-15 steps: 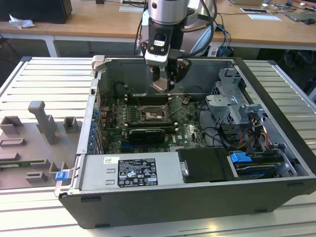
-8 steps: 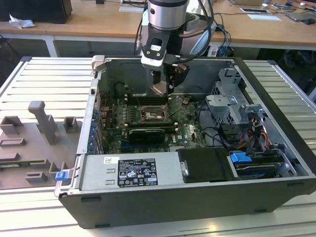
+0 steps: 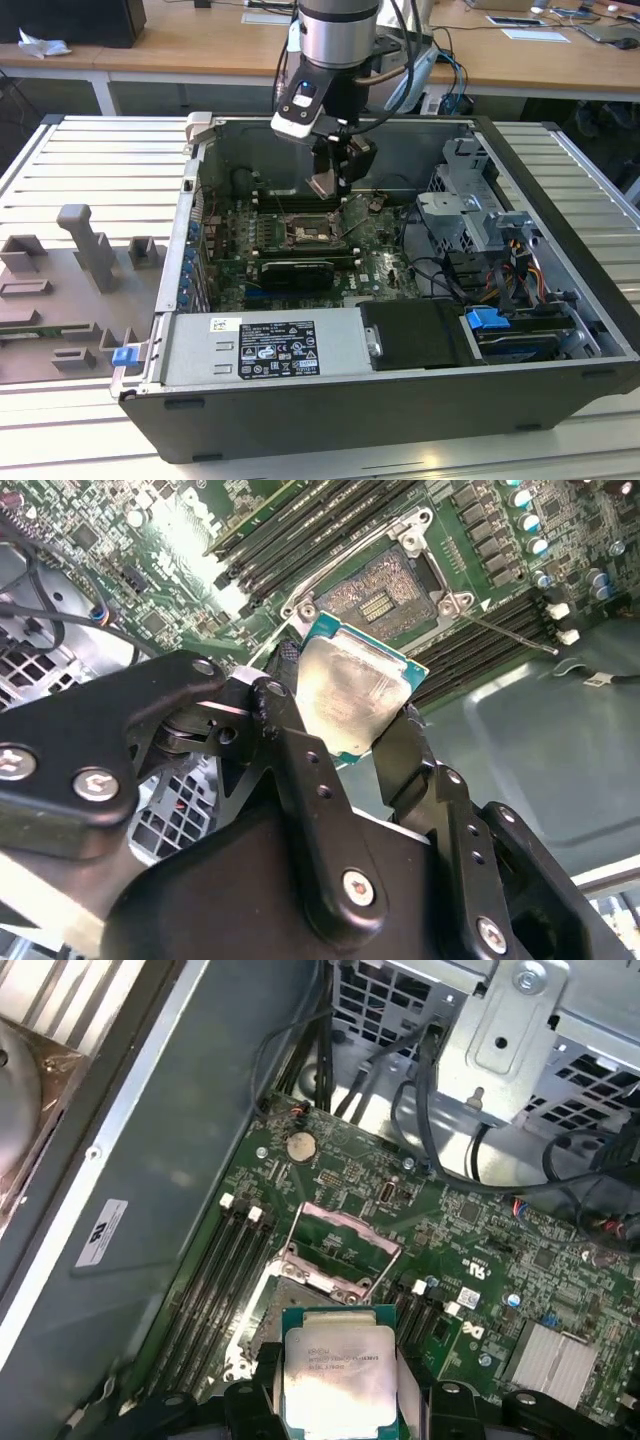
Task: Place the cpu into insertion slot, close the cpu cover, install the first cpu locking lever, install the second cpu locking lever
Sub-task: 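Place the cpu into insertion slot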
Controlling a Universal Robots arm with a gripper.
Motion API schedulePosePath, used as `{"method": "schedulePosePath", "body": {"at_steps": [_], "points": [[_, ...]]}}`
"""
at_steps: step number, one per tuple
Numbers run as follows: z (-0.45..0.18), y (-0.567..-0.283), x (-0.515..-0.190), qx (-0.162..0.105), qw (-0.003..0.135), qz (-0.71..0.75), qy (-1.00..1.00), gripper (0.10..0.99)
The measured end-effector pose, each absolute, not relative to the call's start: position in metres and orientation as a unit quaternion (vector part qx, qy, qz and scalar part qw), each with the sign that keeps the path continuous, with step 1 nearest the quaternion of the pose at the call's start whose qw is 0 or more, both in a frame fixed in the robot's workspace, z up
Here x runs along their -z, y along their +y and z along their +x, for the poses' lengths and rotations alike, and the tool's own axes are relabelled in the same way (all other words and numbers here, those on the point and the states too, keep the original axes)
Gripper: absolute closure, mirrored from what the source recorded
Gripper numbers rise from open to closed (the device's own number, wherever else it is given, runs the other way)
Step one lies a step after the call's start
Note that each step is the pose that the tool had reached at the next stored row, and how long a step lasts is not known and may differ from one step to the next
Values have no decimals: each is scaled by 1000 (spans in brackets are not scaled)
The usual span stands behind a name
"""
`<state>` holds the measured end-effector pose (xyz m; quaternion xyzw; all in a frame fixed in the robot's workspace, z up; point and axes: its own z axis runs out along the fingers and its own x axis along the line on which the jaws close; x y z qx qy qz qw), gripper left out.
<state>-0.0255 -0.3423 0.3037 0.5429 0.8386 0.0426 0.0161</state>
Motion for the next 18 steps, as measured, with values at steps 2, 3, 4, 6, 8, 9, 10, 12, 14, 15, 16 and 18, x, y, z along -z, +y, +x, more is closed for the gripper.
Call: {"method": "schedulePosePath", "body": {"at_steps": [2,3,4,6,8,9,10,12,14,15,16,18], "points": [[-25,-342,-302,-42,16,550,834,545],[-25,-342,-302,-42,16,552,833,545],[-25,-342,-302,-42,17,553,832,545],[-25,-342,-301,-42,17,556,830,545],[-25,-342,-300,-42,17,559,828,545],[-25,-342,-299,-42,17,561,827,545],[-25,-342,-298,-42,17,565,824,545],[-25,-342,-296,-42,17,569,821,545],[-25,-342,-295,-42,18,575,817,545],[-25,-342,-294,-42,18,578,815,545],[-25,-342,-293,-42,18,581,813,545],[-25,-342,-291,-42,18,586,809,545]]}}
